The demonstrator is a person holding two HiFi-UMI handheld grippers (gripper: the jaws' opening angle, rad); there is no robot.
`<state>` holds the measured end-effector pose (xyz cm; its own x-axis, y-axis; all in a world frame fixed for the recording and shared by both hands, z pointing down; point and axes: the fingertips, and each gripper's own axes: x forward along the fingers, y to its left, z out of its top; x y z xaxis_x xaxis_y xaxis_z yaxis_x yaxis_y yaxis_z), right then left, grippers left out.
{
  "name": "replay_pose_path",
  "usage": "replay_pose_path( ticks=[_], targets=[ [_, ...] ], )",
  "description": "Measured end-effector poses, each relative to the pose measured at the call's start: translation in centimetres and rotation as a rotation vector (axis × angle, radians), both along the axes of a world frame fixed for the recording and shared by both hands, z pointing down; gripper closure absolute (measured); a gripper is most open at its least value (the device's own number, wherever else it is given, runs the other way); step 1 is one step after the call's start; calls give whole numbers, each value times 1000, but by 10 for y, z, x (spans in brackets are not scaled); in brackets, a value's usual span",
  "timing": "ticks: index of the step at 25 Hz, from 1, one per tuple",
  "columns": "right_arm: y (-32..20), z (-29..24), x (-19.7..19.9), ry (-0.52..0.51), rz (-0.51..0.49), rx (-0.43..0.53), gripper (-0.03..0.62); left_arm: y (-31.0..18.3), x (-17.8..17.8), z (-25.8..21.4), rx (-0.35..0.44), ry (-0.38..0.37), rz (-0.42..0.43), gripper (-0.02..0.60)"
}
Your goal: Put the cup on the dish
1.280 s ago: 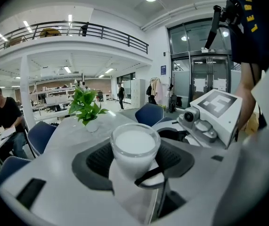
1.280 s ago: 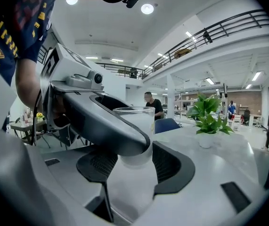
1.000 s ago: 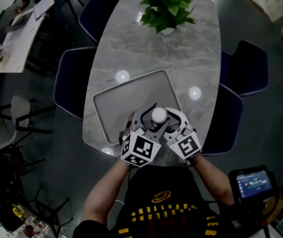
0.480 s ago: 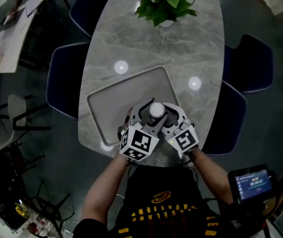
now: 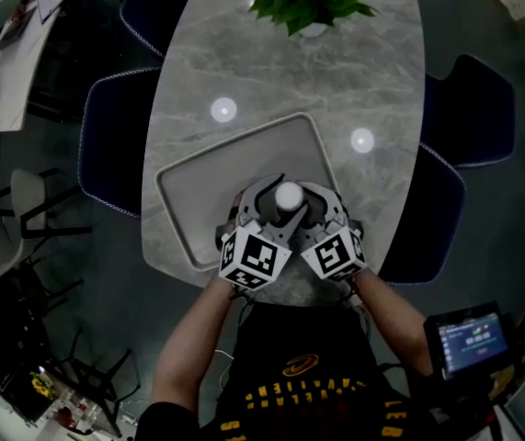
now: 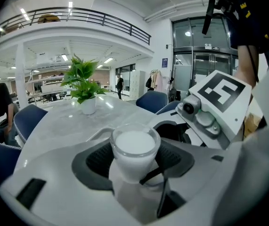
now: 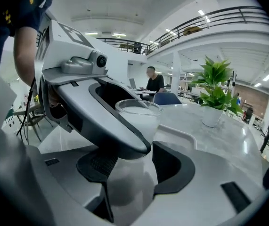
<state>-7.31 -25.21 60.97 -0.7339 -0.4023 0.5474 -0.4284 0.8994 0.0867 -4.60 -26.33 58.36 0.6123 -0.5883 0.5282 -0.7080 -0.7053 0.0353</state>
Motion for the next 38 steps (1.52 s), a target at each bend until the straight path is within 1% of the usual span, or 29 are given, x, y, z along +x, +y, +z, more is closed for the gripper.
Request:
replay_pose_path(
  ticks=[7, 12, 22, 29, 38],
  targets=[
    [-2, 10, 2, 100, 19, -19, 359, -2, -2, 9, -4, 5, -11, 318],
    [-1, 14, 4, 133, 32, -38, 359, 0, -1, 13, -4, 17, -17, 318],
    [6, 27, 5, 172, 22, -93, 358, 4, -1, 23, -15, -11, -17, 316],
    [8, 28, 6, 196, 16, -88, 358, 7, -1, 23, -6, -7, -20, 318],
    [7, 29, 6, 197, 19, -98, 358, 4, -2, 24, -14, 32, -44, 316]
  ],
)
